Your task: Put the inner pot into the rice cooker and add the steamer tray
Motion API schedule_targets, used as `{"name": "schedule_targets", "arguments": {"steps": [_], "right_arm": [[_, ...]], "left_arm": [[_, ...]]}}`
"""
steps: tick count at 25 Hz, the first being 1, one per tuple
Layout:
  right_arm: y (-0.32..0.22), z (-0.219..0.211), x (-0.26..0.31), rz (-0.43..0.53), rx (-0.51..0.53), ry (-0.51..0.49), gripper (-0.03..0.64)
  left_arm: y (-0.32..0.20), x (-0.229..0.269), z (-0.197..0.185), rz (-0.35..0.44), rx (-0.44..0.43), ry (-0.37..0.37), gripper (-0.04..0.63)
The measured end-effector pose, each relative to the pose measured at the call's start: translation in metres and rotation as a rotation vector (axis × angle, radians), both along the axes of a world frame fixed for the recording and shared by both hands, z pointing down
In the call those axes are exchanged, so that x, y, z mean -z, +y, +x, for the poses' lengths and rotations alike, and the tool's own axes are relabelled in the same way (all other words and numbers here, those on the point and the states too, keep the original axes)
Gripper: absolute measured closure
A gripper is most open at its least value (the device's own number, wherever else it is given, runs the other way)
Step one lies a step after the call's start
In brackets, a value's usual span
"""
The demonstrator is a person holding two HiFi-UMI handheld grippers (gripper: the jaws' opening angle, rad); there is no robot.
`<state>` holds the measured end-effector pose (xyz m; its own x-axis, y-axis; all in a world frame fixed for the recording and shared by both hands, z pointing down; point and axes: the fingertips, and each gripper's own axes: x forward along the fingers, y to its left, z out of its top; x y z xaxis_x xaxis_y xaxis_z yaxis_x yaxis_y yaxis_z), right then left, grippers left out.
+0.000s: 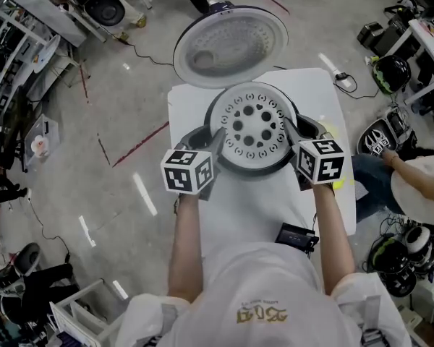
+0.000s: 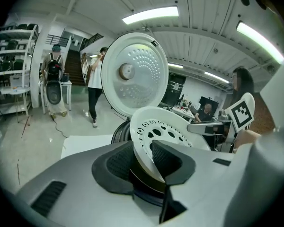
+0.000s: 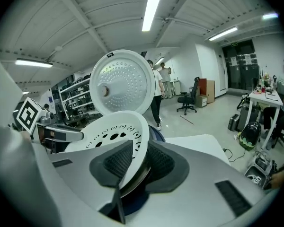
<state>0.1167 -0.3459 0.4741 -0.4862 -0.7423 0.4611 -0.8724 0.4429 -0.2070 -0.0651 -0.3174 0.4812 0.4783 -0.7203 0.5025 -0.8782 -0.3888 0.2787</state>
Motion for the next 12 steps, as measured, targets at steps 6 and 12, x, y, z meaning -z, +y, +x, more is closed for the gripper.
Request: {"name": "schedule_targets", "arguments": {"steps": [6, 12], "right_arm": [[0.0037, -0.005, 0.0009, 0.029, 0.008, 0.058, 0.487], [0.0009, 0.0039, 0.0025, 0.043, 0.0, 0.071, 0.462]], "left_arm": [[0.0048, -0.0026, -0.0025, 0.012, 0.007, -0.063, 0.413], [0.002, -0.0003, 0.0009, 0.032, 0.031, -0.079, 0.399]]}}
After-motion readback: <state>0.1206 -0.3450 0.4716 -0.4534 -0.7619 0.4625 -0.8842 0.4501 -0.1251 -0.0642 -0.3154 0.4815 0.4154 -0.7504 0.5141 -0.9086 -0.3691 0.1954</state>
